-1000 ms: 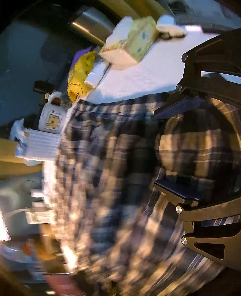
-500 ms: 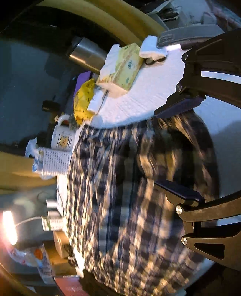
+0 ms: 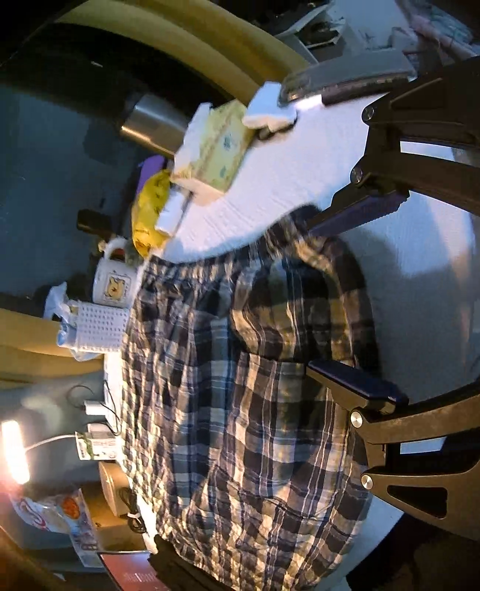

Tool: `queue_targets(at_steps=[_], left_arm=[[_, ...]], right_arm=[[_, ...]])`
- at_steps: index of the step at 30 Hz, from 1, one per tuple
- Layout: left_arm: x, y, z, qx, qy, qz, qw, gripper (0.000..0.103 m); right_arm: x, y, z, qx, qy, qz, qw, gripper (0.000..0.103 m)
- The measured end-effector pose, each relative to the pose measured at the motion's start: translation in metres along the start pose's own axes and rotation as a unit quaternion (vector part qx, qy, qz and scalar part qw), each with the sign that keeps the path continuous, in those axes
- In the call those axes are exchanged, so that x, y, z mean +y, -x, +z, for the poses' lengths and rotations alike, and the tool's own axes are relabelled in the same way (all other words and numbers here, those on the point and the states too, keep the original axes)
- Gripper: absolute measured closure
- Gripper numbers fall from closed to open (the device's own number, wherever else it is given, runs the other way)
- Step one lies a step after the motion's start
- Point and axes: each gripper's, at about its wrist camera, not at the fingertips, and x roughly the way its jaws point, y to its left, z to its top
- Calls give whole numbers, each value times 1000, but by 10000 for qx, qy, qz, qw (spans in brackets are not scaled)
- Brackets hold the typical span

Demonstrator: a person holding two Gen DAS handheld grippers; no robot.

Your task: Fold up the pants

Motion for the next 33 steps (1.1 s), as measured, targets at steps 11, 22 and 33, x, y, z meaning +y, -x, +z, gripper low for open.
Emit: queue_targets(at_steps=[11, 22, 33], left_arm=[[-22, 11, -26, 233, -476, -354, 9980, 28], [-32, 0, -39, 131, -1180, 242, 9926, 32], [-24, 11, -30, 58, -884, -422, 9952, 82]], right_arm=[[-8, 11, -11, 1, -71, -16, 10000, 32], [-42, 11, -20, 74, -149, -678, 9976, 32], [-49, -5, -36, 212, 471, -844, 9951, 22]])
